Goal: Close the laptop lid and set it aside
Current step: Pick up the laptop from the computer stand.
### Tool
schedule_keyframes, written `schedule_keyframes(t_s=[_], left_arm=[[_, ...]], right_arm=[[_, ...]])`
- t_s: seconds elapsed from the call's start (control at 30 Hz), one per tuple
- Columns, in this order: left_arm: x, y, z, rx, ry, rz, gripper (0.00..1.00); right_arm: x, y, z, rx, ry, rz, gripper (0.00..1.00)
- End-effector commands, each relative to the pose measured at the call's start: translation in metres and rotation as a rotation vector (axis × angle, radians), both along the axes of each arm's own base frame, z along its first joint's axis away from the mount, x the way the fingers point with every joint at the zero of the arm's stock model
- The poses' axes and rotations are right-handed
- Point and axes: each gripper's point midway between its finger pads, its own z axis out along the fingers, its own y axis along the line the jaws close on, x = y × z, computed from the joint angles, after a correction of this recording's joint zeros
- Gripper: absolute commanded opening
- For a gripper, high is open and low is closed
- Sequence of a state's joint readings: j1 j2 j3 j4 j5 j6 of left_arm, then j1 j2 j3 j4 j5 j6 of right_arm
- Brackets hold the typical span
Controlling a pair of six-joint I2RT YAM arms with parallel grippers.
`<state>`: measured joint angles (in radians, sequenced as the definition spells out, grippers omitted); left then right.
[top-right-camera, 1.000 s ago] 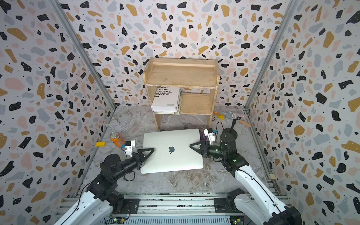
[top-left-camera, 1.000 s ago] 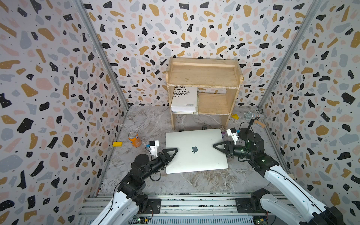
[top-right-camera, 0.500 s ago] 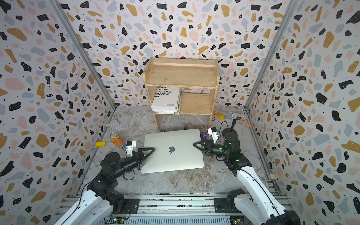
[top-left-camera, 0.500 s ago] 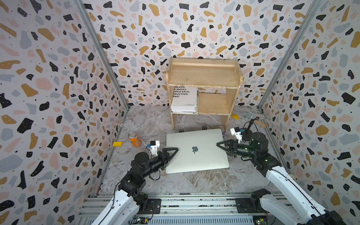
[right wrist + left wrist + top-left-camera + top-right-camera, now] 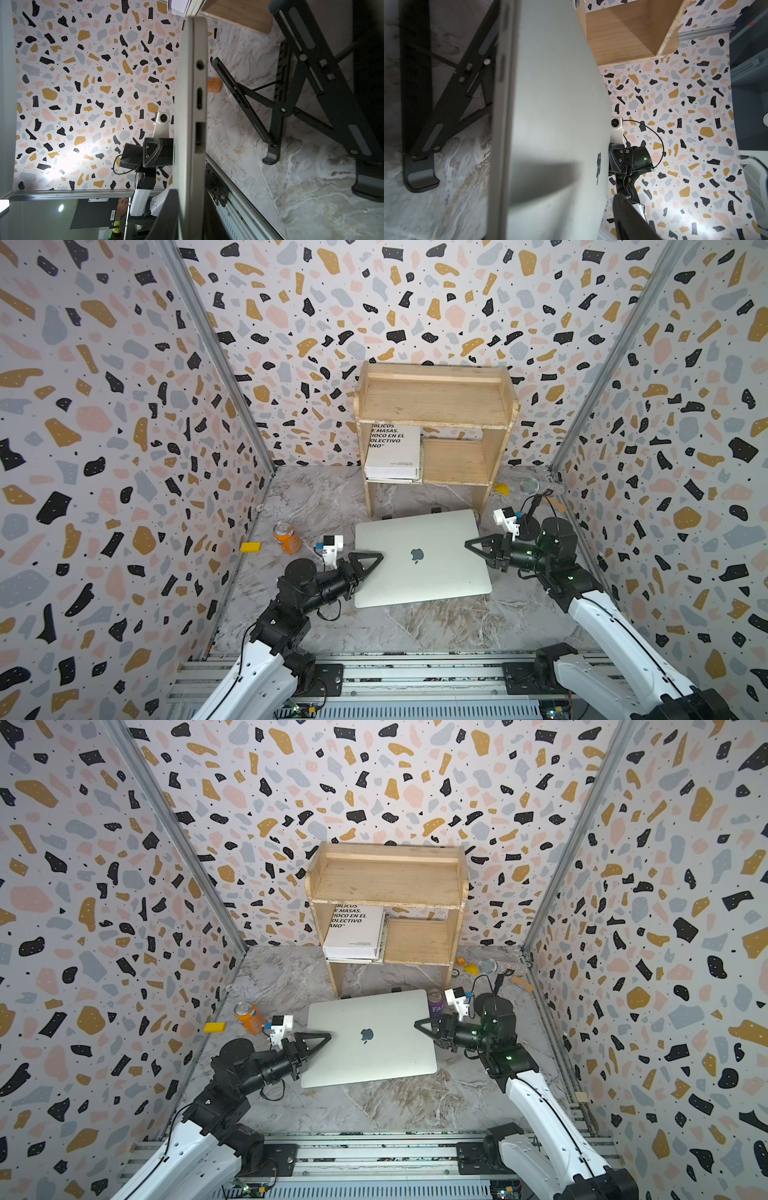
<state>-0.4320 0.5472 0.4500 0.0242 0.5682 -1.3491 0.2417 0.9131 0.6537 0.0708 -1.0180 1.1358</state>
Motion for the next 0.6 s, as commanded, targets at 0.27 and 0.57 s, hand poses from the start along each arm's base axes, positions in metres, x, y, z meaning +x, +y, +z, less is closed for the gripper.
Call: schedule_keyframes(t_s=[0.27, 0.57], left_arm=[[-0.015, 0.0, 0.067, -0.073, -0.201, -0.051, 0.76], [-0.017, -0.001, 0.067, -0.078, -0.201, -0.072, 0.57]], right_arm=[[0.007, -0.013, 0.031, 0.013, -0.135, -0.018, 0.0], [0.011, -0.027, 0.044, 0.034, -0.139, -0.036, 0.0]])
